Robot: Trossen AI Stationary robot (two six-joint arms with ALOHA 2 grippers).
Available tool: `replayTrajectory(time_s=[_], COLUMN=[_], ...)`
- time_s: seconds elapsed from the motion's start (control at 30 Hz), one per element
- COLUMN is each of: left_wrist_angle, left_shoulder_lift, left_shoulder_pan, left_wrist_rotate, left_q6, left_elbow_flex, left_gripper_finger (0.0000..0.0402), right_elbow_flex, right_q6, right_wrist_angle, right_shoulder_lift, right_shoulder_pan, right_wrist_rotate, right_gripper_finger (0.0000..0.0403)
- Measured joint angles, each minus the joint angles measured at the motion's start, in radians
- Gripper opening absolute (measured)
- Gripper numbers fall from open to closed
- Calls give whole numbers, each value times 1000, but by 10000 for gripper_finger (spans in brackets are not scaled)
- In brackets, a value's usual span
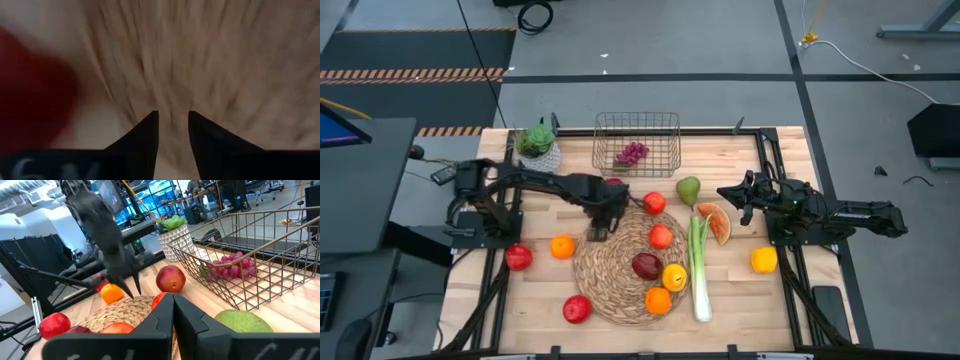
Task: Build produce basket
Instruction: Put the watermelon into the wire basket
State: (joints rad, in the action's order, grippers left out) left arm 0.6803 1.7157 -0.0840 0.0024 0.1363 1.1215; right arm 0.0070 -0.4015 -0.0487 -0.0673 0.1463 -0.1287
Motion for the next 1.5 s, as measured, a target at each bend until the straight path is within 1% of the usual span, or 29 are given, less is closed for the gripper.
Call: replayTrajectory(time_s=[0.03,0.13,0.2,0.27,0.47,0.6,0.67,0.77,0.83,0.9,0.93,1.0,1.07,1.13,1.23,1.33,1.43,1.5], left_wrist_angle=[-8,42,27,23,25,28,17,-80,-225,-371,-468,-601,-716,-832,-900,-905,-904,-911], left_shoulder_lift=[-24,-54,-90,-144,-236,-253,-259,-259,-264,-287,-293,-323,-363,-413,-488,-554,-594,-606], left_shoulder_pan=[7,22,31,37,37,35,35,29,14,-10,-24,-55,-79,-93,-95,-84,-67,-54], left_wrist_rotate=[-3,-18,-32,-60,-160,-164,-165,-163,-153,-130,-114,-81,-49,-28,-8,0,0,-1], left_q6=[-3,-25,-24,-23,-13,-9,10,25,37,39,32,4,-24,-49,-72,-78,-80,-81], left_elbow_flex=[5,-6,-3,4,4,2,2,-22,-77,-160,-205,-301,-379,-440,-494,-527,-554,-573], left_gripper_finger=[106,103,103,105,118,131,138,143,143,141,140,138,139,140,142,139,138,139], right_elbow_flex=[0,0,0,0,0,0,0,0,0,6,13,35,66,96,144,211,295,339], right_q6=[0,0,0,0,-3,-7,62,155,163,163,160,138,113,87,35,-13,-63,-99], right_wrist_angle=[0,2,-9,-2,-2,-3,-50,-136,-168,-148,-118,-30,68,130,197,294,433,482], right_shoulder_lift=[0,-2,-9,-10,-13,-13,-13,-13,-13,-17,-23,-41,-64,-103,-163,-244,-350,-426], right_shoulder_pan=[0,0,0,0,0,0,0,4,10,14,15,19,22,28,36,39,40,39], right_wrist_rotate=[1,1,0,-1,2,60,55,44,44,46,49,51,49,34,-26,-71,-88,-87], right_gripper_finger=[14,14,14,14,14,14,14,14,16,26,34,57,88,125,186,241,275,283])
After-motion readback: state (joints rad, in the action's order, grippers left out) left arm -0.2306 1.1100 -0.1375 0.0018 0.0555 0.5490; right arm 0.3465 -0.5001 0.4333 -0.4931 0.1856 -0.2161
